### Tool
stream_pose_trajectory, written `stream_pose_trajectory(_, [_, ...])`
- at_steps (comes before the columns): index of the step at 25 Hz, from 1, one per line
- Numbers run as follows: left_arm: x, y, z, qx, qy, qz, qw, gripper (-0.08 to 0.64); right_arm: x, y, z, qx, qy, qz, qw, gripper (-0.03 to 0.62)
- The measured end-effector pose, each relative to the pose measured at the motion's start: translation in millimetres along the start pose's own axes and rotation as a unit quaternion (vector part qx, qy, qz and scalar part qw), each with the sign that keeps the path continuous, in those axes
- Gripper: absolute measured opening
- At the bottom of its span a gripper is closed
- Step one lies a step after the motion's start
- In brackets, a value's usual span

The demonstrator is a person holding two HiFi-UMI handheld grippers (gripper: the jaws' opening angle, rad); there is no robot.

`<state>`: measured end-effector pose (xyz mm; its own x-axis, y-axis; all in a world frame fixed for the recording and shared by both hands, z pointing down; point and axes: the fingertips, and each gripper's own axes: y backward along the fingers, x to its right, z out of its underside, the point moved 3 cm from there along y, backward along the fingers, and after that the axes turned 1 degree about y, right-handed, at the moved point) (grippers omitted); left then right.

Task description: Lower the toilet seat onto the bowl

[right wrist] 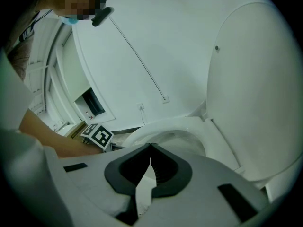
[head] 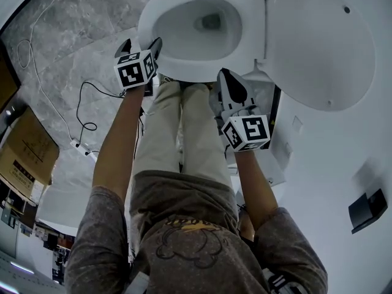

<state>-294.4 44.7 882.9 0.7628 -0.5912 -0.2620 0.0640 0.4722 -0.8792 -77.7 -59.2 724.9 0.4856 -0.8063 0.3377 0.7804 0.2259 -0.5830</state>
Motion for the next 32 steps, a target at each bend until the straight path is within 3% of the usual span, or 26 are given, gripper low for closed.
stream_pose_trajectory(11, [-18.0,-53.5,23.9,-0.008,-0.002,0.014,0.9999,0.408,-2.1,-19.7,43.5,-0.018,-0.005,-0.008,1.0,0.028])
stream_pose_trajectory(15, [-18.8,-55.3,24.6,-0.003,0.007,0.013,0.9999,0.408,-5.6,-23.2,43.1,-0.018,-0.001,-0.015,1.0,0.028])
stream_pose_trajectory(24, [-0.1,-17.1,-8.6,0.011,-0.023,0.018,0.9995,0.407,-3.2,-5.0,-8.9,0.018,0.011,-0.003,1.0,0.028])
stream_pose_trajectory(32, [62.7,97.9,-67.7,0.048,-0.031,0.058,0.9967,0.407,-15.1,53.4,-88.8,0.061,0.004,0.014,0.998,0.028])
